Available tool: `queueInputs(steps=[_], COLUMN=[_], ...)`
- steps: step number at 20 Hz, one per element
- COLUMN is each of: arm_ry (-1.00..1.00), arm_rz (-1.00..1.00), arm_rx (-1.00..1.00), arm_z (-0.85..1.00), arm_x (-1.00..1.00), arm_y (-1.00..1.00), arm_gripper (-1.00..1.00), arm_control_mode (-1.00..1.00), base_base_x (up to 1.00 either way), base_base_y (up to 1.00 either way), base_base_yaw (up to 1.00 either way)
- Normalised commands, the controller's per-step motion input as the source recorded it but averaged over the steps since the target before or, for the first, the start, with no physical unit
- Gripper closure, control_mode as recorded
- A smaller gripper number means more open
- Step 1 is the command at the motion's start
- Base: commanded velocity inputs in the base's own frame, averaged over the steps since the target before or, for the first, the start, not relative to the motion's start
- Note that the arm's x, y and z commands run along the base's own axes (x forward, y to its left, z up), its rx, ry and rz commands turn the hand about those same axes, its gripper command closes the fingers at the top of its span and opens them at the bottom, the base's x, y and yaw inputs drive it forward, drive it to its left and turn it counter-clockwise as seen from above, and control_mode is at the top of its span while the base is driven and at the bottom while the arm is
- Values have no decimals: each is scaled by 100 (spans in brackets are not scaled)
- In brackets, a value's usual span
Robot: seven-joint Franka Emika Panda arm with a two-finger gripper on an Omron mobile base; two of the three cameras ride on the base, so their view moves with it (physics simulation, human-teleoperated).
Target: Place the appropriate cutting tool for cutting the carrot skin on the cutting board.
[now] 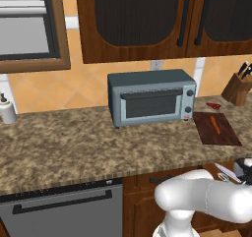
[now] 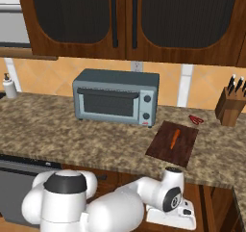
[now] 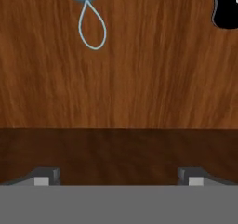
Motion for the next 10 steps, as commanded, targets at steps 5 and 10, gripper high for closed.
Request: queueInputs(steps=[5, 10], arm_ry=[17, 20], arm_rz=[0, 0], arm_rx=[0, 0], arm_z=[-1, -1], arm_x=[-91, -68], arm_y=[-15, -8], arm_gripper=[-100, -100], arm_control_mode=[-100, -100], base_base_x=[0, 0], base_base_y=[0, 0], base_base_yaw=[0, 0])
